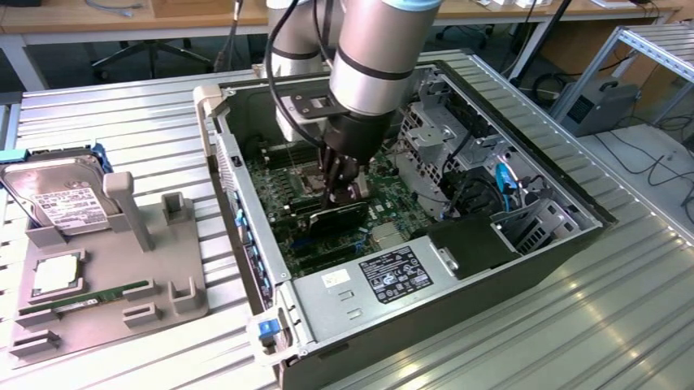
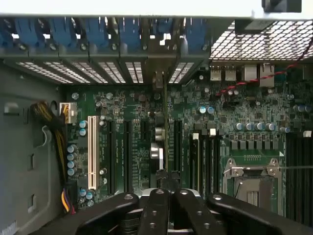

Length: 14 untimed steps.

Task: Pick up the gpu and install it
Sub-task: 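Press down on the gpu until it lock into place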

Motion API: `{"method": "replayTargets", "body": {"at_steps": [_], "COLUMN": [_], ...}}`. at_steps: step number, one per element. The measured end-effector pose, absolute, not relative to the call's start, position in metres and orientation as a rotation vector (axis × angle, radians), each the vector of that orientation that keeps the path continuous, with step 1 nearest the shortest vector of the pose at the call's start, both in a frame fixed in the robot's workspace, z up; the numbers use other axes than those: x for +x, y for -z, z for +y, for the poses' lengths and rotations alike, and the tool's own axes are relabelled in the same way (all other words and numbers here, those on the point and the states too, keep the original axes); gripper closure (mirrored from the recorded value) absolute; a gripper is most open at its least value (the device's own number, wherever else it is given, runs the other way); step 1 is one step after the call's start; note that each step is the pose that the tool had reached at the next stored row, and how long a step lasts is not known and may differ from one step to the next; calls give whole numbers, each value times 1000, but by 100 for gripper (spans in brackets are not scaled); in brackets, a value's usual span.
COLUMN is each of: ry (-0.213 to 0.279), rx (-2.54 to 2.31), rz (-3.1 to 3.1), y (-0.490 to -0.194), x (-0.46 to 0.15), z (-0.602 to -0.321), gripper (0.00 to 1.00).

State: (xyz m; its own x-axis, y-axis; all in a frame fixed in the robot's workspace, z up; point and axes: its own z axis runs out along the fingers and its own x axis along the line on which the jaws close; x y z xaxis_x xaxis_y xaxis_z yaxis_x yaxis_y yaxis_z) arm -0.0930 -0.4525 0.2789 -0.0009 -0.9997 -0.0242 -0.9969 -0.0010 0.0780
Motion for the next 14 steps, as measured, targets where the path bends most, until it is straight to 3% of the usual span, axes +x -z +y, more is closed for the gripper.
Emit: {"method": "replayTargets", "body": {"at_steps": [14], "ry": [117], "rx": [2191], "rz": [-2191], "y": [-279], "x": [-82], "z": [-452], "gripper": [89]}}
